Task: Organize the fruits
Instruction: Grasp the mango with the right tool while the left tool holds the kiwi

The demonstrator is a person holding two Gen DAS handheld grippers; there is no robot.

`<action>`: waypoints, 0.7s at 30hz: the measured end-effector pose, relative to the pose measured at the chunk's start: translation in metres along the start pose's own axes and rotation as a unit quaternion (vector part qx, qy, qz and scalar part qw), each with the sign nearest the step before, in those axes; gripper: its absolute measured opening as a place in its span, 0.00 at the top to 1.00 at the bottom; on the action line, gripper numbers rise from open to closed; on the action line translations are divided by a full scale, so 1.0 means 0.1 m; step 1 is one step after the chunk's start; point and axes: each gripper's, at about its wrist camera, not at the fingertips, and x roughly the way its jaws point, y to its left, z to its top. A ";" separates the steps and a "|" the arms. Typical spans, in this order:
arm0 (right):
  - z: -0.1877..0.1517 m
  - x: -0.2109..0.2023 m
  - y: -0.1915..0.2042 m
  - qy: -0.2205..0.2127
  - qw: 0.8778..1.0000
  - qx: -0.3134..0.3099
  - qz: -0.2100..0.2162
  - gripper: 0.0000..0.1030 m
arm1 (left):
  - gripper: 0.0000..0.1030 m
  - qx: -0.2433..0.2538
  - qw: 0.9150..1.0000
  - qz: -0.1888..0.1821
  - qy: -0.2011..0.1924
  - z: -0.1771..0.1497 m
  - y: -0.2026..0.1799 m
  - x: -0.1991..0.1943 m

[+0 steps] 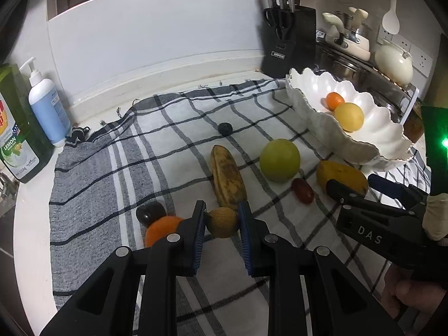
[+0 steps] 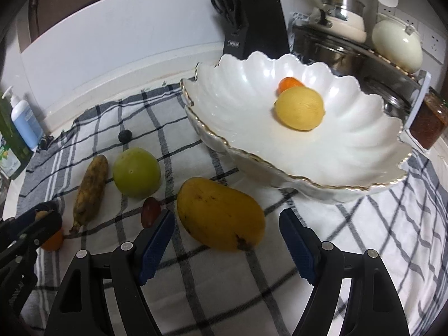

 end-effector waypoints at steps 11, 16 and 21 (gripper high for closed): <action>0.02 0.22 0.04 0.017 1.000 -0.008 0.002 0.34 | 0.77 -0.008 1.000 -0.004 0.015 0.01 0.04 0.15; 0.01 0.23 0.04 0.020 1.000 -0.008 0.006 0.36 | 0.77 -0.008 1.000 -0.002 0.015 0.01 0.03 0.13; -0.03 0.15 0.04 0.023 1.000 -0.006 0.020 0.37 | 0.77 -0.008 1.000 -0.001 0.008 0.01 0.03 0.04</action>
